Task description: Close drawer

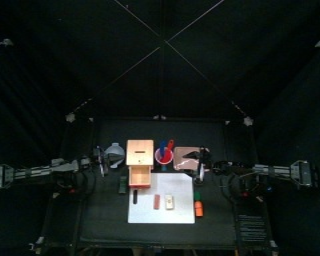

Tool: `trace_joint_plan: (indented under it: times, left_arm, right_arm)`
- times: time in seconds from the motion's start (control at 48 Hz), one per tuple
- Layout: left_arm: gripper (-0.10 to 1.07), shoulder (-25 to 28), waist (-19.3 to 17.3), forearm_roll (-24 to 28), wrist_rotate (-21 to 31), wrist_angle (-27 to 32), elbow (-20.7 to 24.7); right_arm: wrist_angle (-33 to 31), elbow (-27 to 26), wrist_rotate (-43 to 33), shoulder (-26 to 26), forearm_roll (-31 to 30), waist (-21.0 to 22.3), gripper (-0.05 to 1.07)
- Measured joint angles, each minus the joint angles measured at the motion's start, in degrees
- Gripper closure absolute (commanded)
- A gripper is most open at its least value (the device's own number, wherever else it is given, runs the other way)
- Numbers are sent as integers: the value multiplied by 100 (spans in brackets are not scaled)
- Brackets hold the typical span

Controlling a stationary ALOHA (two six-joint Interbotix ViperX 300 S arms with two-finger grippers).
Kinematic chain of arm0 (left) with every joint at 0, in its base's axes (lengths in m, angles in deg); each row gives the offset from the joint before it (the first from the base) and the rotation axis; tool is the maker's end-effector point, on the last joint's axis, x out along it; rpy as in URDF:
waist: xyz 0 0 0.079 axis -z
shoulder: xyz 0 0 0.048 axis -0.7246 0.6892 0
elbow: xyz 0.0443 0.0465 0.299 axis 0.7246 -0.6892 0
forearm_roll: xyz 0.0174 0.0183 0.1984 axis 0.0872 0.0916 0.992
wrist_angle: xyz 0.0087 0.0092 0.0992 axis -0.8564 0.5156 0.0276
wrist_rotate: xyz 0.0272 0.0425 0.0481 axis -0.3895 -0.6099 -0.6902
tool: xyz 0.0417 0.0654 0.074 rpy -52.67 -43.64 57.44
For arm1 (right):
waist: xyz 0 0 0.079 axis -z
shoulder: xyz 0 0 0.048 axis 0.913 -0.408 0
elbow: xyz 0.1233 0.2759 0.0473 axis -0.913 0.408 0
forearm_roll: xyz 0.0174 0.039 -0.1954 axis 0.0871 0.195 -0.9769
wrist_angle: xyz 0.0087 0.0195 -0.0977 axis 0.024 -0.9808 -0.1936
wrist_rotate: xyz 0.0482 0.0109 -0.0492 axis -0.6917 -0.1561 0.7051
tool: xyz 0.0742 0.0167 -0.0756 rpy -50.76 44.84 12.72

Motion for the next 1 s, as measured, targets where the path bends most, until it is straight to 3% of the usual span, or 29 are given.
trace_joint_plan:
  times: [0.521, 0.771, 1.0]
  left_arm:
    - [98, 0, 0, 9, -35, 9, 0]
    - [96, 88, -79, 62, -26, 141, 158]
    - [87, 501, -79, 44, -26, 299, 439]
  right_arm:
    - [9, 35, 9, -18, 18, 0, 1]
    - [26, 44, -9, -281, 53, -167, 2]
    - [35, -97, 9, -431, 26, -466, 17]
